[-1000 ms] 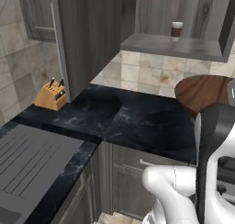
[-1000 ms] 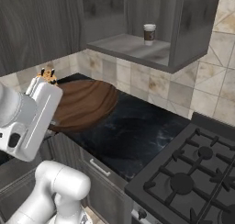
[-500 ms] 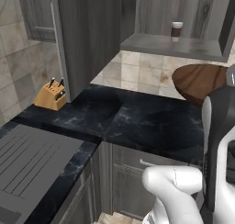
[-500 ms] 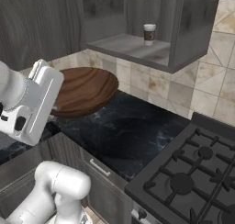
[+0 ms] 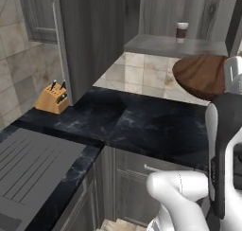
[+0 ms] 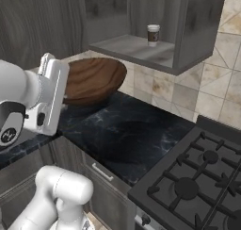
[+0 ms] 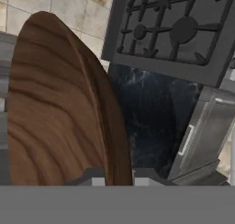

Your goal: Pick the mug and place it in the sink. Pick the bowl and place it in the open cabinet and then close the cabinet.

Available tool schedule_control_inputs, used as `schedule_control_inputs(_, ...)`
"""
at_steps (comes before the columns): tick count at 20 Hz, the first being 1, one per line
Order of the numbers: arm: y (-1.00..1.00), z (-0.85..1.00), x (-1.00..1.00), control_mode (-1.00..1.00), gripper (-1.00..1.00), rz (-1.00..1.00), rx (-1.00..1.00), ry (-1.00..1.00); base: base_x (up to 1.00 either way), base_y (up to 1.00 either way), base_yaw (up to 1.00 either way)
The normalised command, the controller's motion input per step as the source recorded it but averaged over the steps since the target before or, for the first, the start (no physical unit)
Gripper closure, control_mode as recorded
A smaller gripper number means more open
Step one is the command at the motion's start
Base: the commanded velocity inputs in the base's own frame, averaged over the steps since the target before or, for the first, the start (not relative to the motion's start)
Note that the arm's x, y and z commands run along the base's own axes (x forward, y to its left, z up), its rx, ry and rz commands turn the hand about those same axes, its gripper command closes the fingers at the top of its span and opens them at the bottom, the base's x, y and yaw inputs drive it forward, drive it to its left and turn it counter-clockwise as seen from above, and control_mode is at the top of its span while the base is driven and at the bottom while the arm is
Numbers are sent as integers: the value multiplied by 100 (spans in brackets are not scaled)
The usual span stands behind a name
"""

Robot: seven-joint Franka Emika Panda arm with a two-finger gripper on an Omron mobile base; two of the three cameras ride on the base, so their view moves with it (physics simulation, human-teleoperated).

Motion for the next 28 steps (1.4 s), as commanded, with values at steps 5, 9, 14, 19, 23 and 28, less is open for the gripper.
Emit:
schedule_control_inputs(5,0,16,49,-100,100,0,-1,-9,0,0,0)
schedule_control_inputs(9,0,26,43,-100,100,0,0,-1,0,0,0)
schedule_control_inputs(14,0,22,47,-100,100,0,0,0,0,0,0)
schedule_control_inputs(19,0,22,45,-100,100,1,0,0,0,0,0)
schedule_control_inputs(23,0,5,46,-100,100,5,1,2,0,0,0)
schedule_control_inputs(28,-3,0,56,-100,100,8,3,3,0,0,0)
